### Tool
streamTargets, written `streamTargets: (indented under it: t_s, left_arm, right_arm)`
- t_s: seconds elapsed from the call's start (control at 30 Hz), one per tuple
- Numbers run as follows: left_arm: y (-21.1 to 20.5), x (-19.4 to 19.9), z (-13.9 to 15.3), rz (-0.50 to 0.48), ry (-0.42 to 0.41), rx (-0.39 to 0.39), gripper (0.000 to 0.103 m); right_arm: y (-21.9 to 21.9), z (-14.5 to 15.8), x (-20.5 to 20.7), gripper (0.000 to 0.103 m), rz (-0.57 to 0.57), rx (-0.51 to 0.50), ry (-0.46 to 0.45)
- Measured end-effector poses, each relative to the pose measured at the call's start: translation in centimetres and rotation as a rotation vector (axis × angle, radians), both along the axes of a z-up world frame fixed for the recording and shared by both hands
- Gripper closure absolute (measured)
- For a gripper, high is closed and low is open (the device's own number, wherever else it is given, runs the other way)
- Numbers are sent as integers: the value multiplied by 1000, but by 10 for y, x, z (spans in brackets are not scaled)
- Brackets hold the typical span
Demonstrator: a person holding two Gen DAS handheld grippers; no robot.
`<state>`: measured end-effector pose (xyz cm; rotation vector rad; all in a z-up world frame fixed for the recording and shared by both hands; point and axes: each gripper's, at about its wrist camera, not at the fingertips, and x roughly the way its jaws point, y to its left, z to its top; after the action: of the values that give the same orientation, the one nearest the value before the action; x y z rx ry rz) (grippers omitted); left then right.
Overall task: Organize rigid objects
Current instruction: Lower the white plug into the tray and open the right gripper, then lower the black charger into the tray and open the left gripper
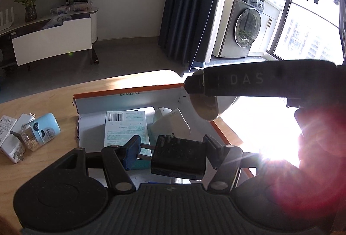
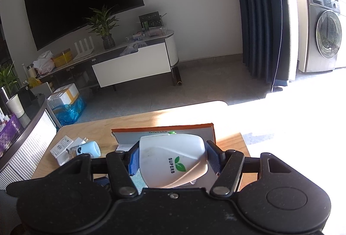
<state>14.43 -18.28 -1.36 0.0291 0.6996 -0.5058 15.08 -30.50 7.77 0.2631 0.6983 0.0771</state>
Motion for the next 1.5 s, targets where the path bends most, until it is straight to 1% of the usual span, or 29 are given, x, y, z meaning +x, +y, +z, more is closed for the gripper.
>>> streamTargets:
  t_s: [0.3, 0.33, 0.4, 0.43, 0.47, 0.5, 0.53, 0.57, 0.67, 0.77, 0.83, 0.97, 1.03, 1.13, 1.3, 1.5]
  left_arm:
    - [-13, 0, -6, -43, 21, -12, 39]
    - [-15, -1, -7, -53, 24, -14, 39]
    - [-15, 1, -9, -41, 28, -14, 39]
    - [-13, 3, -11, -44, 47, -29, 39]
    - [-12, 4, -13, -53, 64, -43, 39]
    - [-11, 4, -14, -60, 75, -52, 39]
    - [-12, 2, -14, -64, 69, -49, 42]
    - [-12, 1, -14, -69, 64, -47, 42]
    - [-12, -2, -9, -80, 51, -63, 41]
    - [-12, -6, -3, -73, 28, -51, 39]
    - [-8, -8, 0, -53, 21, -48, 33]
    - [6, -9, 5, 21, 4, -19, 26]
    - [15, -7, 8, 62, 0, -3, 22]
    - [31, -6, 12, 123, -3, 20, 17]
    - [58, -4, 15, 211, -2, 53, 12]
    - [96, -6, 17, 305, 0, 75, 9]
  right_arm:
    - [0, -12, 29, 29, -3, -20, 31]
    - [0, -13, 32, 29, -2, -20, 27]
    - [-2, -13, 36, 29, 3, -19, 14]
    - [-4, -12, 37, 30, -7, -23, -5]
    - [-6, -11, 37, 29, -13, -18, -19]
    - [-9, -9, 37, 25, -9, 0, -25]
    - [-11, -7, 36, 25, -10, 7, -30]
    - [-12, -5, 35, 25, -14, 4, -37]
    - [-14, 1, 29, 25, -25, -9, -51]
    - [-15, 8, 21, 25, -23, -1, -72]
    - [-16, 13, 15, 25, -24, -2, -85]
    - [-14, 17, 5, 21, -25, -10, -100]
    - [-10, 16, 2, 17, -19, -15, -101]
    - [-2, 16, 0, 15, -5, -18, -95]
    - [14, 13, -3, 14, 20, -10, -86]
    - [38, 11, -4, 13, 66, -3, -72]
